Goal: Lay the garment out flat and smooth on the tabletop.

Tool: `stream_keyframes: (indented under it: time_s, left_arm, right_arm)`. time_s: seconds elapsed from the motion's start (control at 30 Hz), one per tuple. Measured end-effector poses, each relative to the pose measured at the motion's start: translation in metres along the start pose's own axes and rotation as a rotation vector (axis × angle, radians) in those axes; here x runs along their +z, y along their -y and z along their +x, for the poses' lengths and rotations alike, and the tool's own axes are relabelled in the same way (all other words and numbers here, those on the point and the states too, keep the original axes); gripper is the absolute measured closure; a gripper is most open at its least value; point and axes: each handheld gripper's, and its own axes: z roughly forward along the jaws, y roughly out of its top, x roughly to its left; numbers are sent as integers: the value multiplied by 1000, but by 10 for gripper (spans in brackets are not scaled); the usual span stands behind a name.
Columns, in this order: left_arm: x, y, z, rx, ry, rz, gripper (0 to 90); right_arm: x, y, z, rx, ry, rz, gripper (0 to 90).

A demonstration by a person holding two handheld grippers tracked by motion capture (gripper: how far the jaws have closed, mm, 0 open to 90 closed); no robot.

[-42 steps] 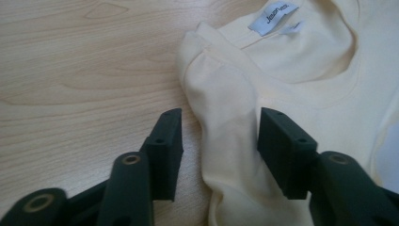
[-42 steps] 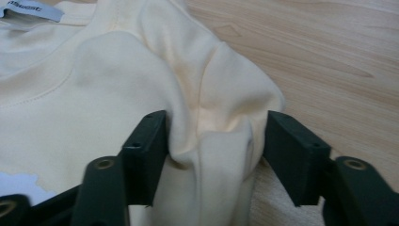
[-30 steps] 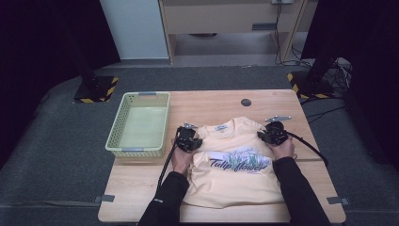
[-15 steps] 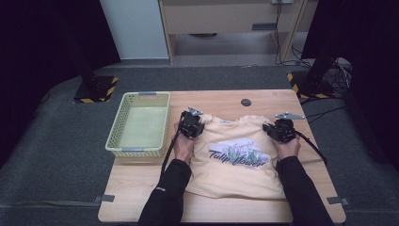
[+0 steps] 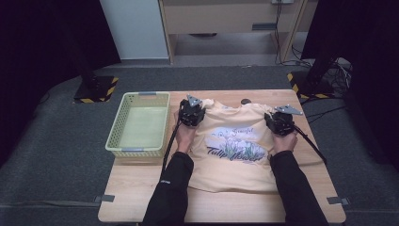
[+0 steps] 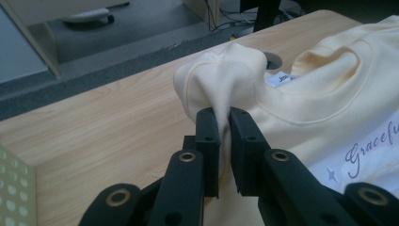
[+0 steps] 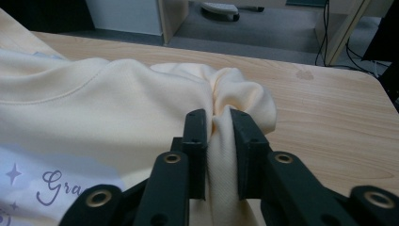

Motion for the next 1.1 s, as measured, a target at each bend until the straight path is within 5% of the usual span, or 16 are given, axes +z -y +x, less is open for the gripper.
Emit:
stream_keyframes:
  time_s: [0.17, 0.33, 0.47, 0.6, 0.77, 1.1]
  left_arm:
    - [-4, 3, 3, -17, -29, 28, 634]
    - [-20, 3, 4, -31, -32, 35, 541]
    - [-38, 14, -6, 13, -35, 50, 452]
    - [-58, 34, -17, 66, -41, 66, 366]
    - [-77, 68, -31, 137, -21, 143, 295]
    - [-92, 124, -40, 173, 1, 261, 249]
  right_arm:
    - [-1, 1, -3, -24, 20, 25, 537]
    - [-15, 1, -8, -18, -20, 35, 424]
    - [-33, 6, -8, -33, -70, 67, 294]
    - [-54, 21, -3, -51, -79, 92, 185]
    - [-75, 45, 11, -118, -130, 153, 106]
    - [-85, 91, 33, -220, -158, 308, 62]
